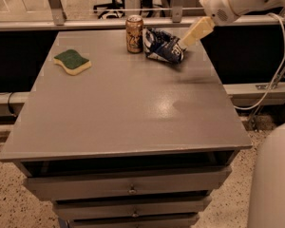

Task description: Move blue chip bag near orange can

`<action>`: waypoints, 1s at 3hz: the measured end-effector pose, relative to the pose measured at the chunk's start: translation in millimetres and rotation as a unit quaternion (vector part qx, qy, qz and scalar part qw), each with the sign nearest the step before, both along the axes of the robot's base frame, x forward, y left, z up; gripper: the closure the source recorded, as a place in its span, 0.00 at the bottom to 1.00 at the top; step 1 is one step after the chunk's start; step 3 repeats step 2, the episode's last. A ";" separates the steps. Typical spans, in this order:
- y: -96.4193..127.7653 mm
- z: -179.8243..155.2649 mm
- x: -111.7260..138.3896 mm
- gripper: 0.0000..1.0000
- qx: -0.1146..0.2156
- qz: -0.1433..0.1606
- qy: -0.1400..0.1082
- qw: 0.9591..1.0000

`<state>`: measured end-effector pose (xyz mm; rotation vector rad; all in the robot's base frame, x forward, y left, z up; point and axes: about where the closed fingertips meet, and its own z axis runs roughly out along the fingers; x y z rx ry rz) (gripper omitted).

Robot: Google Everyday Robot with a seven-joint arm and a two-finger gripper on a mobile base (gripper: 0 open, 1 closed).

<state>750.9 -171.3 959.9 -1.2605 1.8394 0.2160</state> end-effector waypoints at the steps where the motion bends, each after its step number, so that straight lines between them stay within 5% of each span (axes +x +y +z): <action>1: -36.0 25.4 -53.4 0.00 -0.005 0.056 -0.033 0.998; 3: -45.0 24.5 -62.8 0.00 -0.013 0.070 -0.041 0.997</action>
Offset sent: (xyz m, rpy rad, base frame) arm -0.0534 -0.0360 0.0254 -0.0101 -0.0670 0.1123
